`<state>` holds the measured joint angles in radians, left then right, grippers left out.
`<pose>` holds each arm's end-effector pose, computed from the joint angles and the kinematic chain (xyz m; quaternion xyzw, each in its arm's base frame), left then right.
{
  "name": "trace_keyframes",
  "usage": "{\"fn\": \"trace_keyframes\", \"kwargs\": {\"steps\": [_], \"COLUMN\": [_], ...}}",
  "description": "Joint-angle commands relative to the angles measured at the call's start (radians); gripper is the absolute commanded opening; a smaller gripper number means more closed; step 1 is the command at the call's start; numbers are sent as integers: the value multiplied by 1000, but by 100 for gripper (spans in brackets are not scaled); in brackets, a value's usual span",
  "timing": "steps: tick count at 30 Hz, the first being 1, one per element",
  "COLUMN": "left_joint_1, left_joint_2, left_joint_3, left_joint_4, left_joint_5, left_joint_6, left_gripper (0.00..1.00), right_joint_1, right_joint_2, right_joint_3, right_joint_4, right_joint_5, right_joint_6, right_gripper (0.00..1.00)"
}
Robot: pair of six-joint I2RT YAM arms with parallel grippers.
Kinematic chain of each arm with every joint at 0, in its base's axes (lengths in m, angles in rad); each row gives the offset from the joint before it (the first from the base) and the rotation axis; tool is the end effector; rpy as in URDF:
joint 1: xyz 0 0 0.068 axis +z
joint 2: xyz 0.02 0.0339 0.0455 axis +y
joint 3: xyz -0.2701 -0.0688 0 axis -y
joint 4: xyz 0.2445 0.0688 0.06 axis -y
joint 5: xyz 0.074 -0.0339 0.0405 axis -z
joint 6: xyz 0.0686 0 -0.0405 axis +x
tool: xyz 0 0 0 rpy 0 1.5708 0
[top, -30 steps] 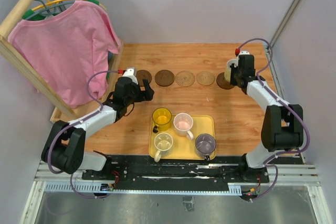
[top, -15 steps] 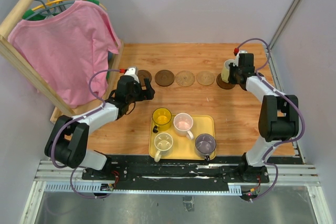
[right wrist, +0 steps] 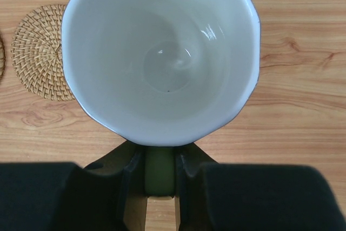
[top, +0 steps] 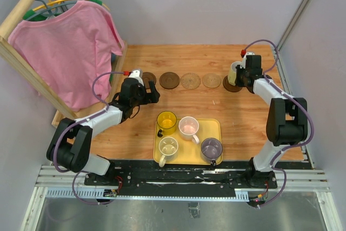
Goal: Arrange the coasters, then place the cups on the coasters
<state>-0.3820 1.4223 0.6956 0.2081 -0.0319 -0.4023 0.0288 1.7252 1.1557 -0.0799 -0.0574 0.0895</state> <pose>0.3037 -0.1197 0.1924 -0.0168 0.8645 -0.1791 0.4693 0.4130 0.0158 0.2129 0.0144 0.8953 0.0519 0.4421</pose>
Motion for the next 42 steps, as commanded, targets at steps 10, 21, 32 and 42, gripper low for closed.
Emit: {"fn": "trace_keyframes", "kwargs": {"steps": [10,21,32,42], "left_joint_1": [-4,-4,-4,-4], "left_joint_2": [6,3,2,-6], "left_joint_3": [27,24,22,17], "left_joint_4": [10,8,7,6], "left_joint_5": [5,10,11,21], "left_joint_6": [-3,-4,-8,-9], "left_gripper": [100,100,100,100], "right_joint_1": [-12,-12,-12,-7], "right_joint_2": [1,-1,6,-72], "right_joint_3": [26,22,23,-18], "right_joint_4": [40,9,-21,-22], "right_joint_5": [-10,-7,-4,7], "right_joint_6": [23,29,40,48], "right_gripper": [1,1,47,59]}}
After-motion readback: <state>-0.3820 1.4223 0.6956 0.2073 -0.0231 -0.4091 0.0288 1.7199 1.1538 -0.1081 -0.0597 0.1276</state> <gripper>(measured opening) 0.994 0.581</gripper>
